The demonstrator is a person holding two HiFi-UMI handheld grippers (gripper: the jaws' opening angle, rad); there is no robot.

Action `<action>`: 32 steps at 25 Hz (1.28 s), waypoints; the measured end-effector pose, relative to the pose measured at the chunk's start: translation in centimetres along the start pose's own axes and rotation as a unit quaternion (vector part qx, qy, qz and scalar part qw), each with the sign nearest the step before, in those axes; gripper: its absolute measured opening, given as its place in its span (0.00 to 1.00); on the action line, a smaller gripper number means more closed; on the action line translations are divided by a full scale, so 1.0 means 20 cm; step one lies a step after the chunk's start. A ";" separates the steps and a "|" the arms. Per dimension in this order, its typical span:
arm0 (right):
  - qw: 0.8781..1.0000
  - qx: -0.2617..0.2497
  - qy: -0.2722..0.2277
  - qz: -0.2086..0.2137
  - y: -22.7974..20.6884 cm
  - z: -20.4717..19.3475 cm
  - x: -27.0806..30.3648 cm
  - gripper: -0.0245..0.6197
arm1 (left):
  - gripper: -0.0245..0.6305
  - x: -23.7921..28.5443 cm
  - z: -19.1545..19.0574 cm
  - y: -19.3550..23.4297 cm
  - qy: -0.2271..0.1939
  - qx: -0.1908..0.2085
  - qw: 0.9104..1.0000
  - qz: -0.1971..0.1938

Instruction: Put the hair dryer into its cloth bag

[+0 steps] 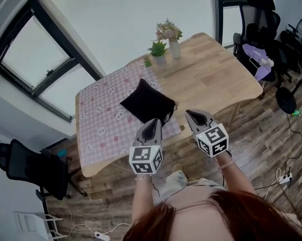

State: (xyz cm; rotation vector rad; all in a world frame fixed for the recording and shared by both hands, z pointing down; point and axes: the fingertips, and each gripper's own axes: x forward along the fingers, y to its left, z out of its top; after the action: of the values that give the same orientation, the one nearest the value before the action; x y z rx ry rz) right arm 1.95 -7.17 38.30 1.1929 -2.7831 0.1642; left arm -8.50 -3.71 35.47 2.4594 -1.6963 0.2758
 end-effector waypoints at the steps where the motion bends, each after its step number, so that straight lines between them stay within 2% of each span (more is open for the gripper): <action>1: 1.000 0.002 -0.001 0.004 0.01 0.01 -0.03 0.04 | 0.06 -0.02 0.01 -0.02 -0.001 0.005 1.000 0.000; 6: 1.000 -0.003 -0.022 0.017 0.05 0.09 -0.13 0.04 | 0.06 -0.13 0.07 -0.12 -0.013 0.015 1.000 0.008; 16: 0.998 -0.039 -0.044 -0.007 0.07 0.21 -0.28 0.04 | 0.06 -0.27 0.19 -0.20 -0.033 0.022 0.999 0.026; 21: 0.997 -0.039 -0.071 -0.001 0.11 0.29 -0.32 0.04 | 0.06 -0.33 0.23 -0.20 -0.049 0.022 0.998 0.030; 32: 0.995 -0.057 -0.076 -0.025 0.30 0.39 -0.39 0.04 | 0.06 -0.53 0.28 -0.14 -0.055 0.047 0.997 0.015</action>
State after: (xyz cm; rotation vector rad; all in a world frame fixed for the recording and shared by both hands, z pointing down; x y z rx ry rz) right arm 2.50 1.49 29.17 1.2972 -2.8412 -0.0941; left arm -9.08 5.72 27.57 2.5620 -1.8060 0.2339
